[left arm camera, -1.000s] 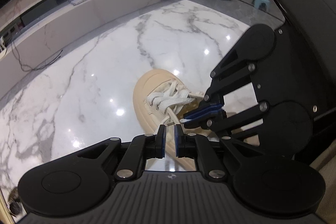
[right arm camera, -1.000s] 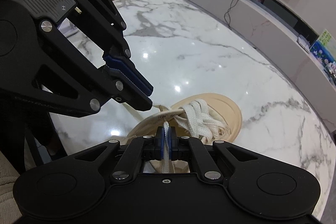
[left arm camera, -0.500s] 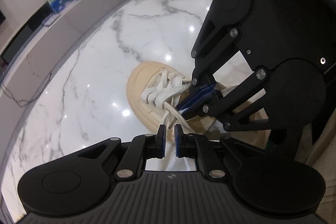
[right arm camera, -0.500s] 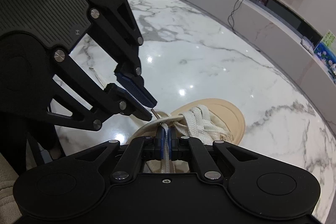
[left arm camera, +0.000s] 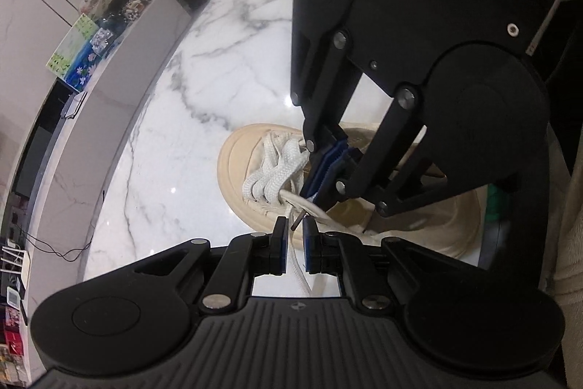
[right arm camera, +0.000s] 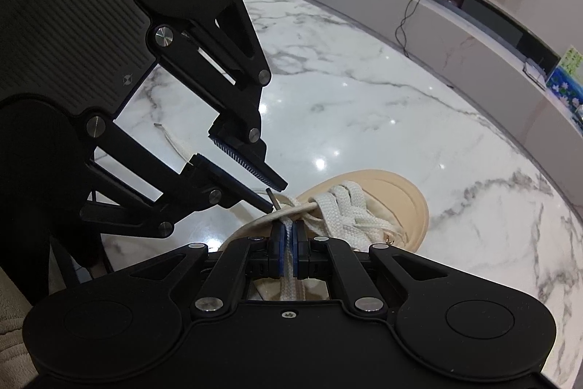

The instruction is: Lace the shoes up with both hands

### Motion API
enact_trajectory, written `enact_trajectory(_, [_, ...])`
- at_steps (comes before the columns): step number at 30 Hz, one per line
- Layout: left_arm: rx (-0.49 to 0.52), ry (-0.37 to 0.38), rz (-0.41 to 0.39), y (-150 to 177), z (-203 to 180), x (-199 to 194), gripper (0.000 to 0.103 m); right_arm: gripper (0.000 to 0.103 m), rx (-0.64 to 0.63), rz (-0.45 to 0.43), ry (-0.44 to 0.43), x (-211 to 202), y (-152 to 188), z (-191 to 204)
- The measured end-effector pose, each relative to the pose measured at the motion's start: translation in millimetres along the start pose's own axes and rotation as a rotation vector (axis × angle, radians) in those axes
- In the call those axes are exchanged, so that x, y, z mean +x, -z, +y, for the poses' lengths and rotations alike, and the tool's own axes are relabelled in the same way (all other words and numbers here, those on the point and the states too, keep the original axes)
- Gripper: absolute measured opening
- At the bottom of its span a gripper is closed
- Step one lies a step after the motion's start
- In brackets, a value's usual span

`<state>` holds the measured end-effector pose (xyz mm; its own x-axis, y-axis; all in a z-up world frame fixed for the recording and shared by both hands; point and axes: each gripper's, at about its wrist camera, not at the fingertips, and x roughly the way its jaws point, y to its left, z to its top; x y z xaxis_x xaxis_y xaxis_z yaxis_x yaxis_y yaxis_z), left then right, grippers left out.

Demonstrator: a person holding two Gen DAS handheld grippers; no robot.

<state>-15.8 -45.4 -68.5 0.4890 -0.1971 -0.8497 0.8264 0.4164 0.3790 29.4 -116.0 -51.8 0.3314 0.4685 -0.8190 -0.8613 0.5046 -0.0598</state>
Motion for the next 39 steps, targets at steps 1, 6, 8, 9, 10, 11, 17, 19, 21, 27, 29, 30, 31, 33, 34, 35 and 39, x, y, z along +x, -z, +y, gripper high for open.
enact_trajectory(1, [0.004, -0.001, 0.003, -0.7, -0.7, 1.1, 0.007, 0.002, -0.001, 0.0, 0.002, 0.1, 0.1, 0.4])
enact_trajectory(6, [-0.006, 0.007, 0.037, -4.0, -3.7, 8.6, 0.002, 0.002, -0.005, 0.002, 0.007, -2.5, 2.6, 1.7])
enact_trajectory(8, [-0.029, 0.008, 0.042, -4.3, -2.0, 8.5, 0.002, 0.002, -0.01, 0.003, 0.011, -3.4, 2.9, 2.2])
enact_trajectory(9, [-0.04, 0.009, 0.044, -4.4, -1.2, 8.5, 0.002, 0.002, -0.011, 0.003, 0.014, -4.0, 3.1, 2.5])
enact_trajectory(10, [-0.05, 0.009, 0.045, -4.3, -0.4, 8.0, 0.002, 0.003, -0.012, 0.003, 0.015, -4.6, 3.1, 3.0])
enact_trajectory(11, [-0.059, 0.007, 0.045, -3.9, 0.3, 6.8, 0.002, 0.003, -0.014, 0.002, 0.016, -5.4, 3.1, 3.7])
enact_trajectory(17, [-0.112, -0.021, 0.054, 3.5, 4.0, -4.9, 0.002, 0.01, -0.012, -0.001, 0.046, -13.5, 5.3, 5.6])
enact_trajectory(19, [-0.138, -0.055, 0.066, 11.0, 7.9, -11.9, 0.002, 0.013, -0.008, -0.001, 0.057, -16.9, 7.3, 5.4])
enact_trajectory(21, [-0.168, -0.085, 0.079, 17.9, 13.0, -18.4, 0.002, 0.013, -0.001, -0.002, 0.072, -22.7, 11.8, 5.4])
enact_trajectory(27, [-0.24, -0.19, 0.13, 39.3, 28.7, -43.1, 0.002, 0.013, 0.018, -0.01, 0.093, -36.3, 20.1, 9.5])
enact_trajectory(29, [-0.256, -0.213, 0.145, 44.2, 30.8, -50.2, 0.002, 0.013, 0.023, -0.014, 0.103, -40.7, 22.2, 10.5])
enact_trajectory(30, [-0.265, -0.228, 0.155, 47.3, 31.9, -54.5, 0.002, 0.013, 0.026, -0.017, 0.109, -42.8, 23.0, 10.8])
enact_trajectory(31, [-0.278, -0.253, 0.173, 52.3, 33.9, -60.8, 0.002, 0.013, 0.028, -0.019, 0.115, -44.9, 23.9, 11.2])
enact_trajectory(33, [-0.297, -0.295, 0.202, 60.5, 36.9, -70.7, 0.002, 0.013, 0.034, -0.024, 0.128, -49.2, 25.6, 11.9])
enact_trajectory(34, [-0.304, -0.314, 0.215, 64.2, 38.2, -75.1, 0.002, 0.013, 0.036, -0.027, 0.134, -51.4, 26.4, 12.2])
enact_trajectory(35, [-0.311, -0.328, 0.226, 67.5, 39.3, -78.6, 0.002, 0.013, 0.039, -0.029, 0.14, -53.5, 27.2, 12.6])
enact_trajectory(39, [-0.355, -0.365, 0.246, 79.4, 42.4, -97.0, 0.002, 0.013, 0.046, -0.034, 0.151, -58.0, 29.3, 14.5])
